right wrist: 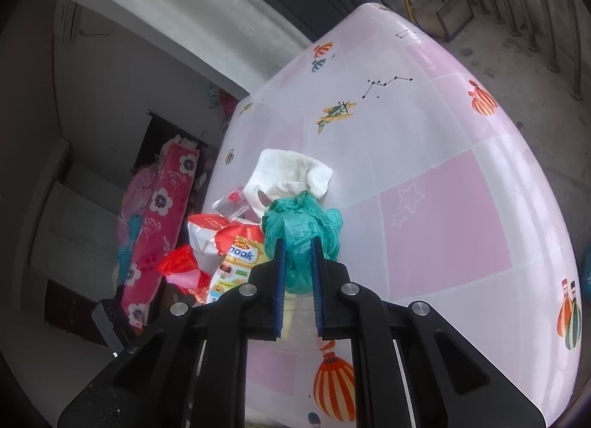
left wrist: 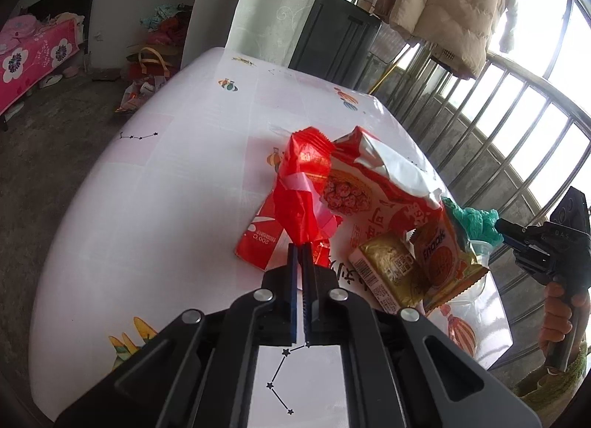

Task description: Collect trash

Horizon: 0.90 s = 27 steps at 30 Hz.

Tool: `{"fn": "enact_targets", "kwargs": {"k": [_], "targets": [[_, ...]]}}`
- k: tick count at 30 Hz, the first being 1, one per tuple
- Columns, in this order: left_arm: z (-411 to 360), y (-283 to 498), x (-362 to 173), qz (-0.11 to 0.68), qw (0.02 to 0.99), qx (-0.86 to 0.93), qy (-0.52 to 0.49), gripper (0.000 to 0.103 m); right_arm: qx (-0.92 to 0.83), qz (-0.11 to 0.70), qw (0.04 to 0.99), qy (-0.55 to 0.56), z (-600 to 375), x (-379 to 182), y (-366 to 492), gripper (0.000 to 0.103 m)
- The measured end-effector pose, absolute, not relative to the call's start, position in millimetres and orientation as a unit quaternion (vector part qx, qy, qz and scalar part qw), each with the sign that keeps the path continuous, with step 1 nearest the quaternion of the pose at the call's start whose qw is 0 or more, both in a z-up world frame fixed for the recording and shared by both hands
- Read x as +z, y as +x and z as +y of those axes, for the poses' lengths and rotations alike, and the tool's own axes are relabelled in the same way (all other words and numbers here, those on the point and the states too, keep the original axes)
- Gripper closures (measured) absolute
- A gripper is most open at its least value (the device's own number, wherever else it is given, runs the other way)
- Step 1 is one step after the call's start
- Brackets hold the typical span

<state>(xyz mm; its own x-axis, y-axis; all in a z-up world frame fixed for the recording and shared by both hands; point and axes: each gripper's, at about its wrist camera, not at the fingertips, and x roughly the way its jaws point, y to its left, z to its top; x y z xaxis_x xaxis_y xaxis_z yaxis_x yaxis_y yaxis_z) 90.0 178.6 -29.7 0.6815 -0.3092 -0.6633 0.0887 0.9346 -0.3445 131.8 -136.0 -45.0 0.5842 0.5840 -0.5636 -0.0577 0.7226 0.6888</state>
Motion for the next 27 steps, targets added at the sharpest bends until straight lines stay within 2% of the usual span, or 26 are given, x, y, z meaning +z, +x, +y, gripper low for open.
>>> {"fn": "enact_targets", "kwargs": {"k": [14, 27], "targets": [[182, 67, 17, 0.319, 0.93, -0.104, -0.153, 0.102, 0.172, 0.387, 0.859, 0.288, -154, -6, 112, 0.093], [156, 40, 81, 0.243, 0.949, -0.151, -0.135, 0.102, 0.139, 0.324, 0.886, 0.302, -187, 32, 65, 0.093]]}}
